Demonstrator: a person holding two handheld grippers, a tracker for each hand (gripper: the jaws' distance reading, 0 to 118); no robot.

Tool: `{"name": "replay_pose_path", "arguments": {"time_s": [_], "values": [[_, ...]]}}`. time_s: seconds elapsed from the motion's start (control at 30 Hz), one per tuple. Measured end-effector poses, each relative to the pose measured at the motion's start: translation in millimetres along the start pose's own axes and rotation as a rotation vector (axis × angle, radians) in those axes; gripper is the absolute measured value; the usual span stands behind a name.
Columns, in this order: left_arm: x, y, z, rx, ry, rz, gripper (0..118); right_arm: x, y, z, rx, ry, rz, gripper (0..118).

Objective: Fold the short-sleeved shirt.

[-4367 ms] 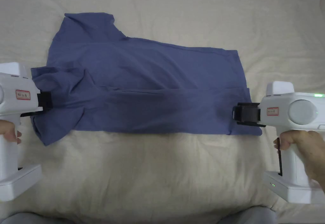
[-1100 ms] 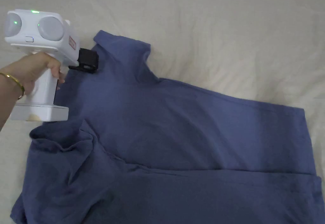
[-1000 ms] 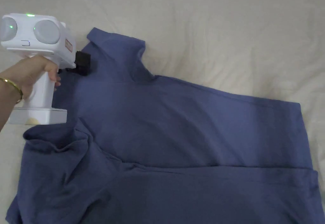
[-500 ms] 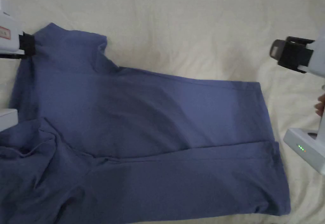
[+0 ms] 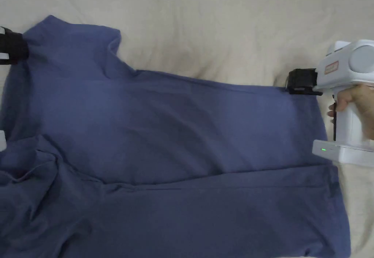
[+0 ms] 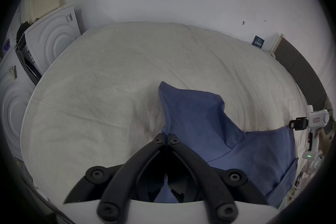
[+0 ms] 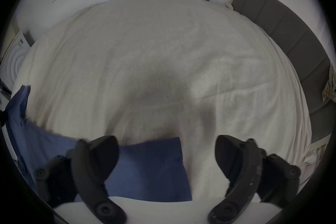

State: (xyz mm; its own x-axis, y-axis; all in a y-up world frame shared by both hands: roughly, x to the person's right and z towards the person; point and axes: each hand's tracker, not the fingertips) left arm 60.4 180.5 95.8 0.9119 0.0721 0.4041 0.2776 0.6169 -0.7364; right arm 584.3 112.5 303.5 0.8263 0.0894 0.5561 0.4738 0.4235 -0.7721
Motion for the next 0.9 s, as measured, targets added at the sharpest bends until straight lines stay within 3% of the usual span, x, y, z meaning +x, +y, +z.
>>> {"name": "replay_pose_path", "arguments": {"time_s": [0.07, 0.13, 0.2, 0.37, 0.57, 0.73, 0.9], "values": [[-1, 0, -1, -0.004, -0.002, 0.009, 1, -2, -2, -2, 0.012, 0.014, -0.02, 59], [-4, -1, -4, -0.009, -0.003, 0.012, 1, -3, -2, -2, 0.018, 0.061, -0.059, 39], [-4, -2, -4, -0.011, 0.0, 0.015, 1, -7, -1, 3, 0.012, 0.042, -0.064, 5], [0, -6, 15, 0.004, -0.013, 0.022, 1, 3, -4, 38, 0.056, 0.087, -0.093, 5], [-5, -20, 79, 0.084, -0.05, 0.046, 1, 26, -29, 135, 0.233, 0.178, -0.071, 5], [-14, -67, 137, 0.128, -0.079, 0.062, 1, 47, -86, 196, 0.301, 0.216, -0.068, 5], [-23, -135, 173, 0.112, -0.083, 0.099, 1, 61, -158, 211, 0.298, 0.191, -0.069, 5]]}}
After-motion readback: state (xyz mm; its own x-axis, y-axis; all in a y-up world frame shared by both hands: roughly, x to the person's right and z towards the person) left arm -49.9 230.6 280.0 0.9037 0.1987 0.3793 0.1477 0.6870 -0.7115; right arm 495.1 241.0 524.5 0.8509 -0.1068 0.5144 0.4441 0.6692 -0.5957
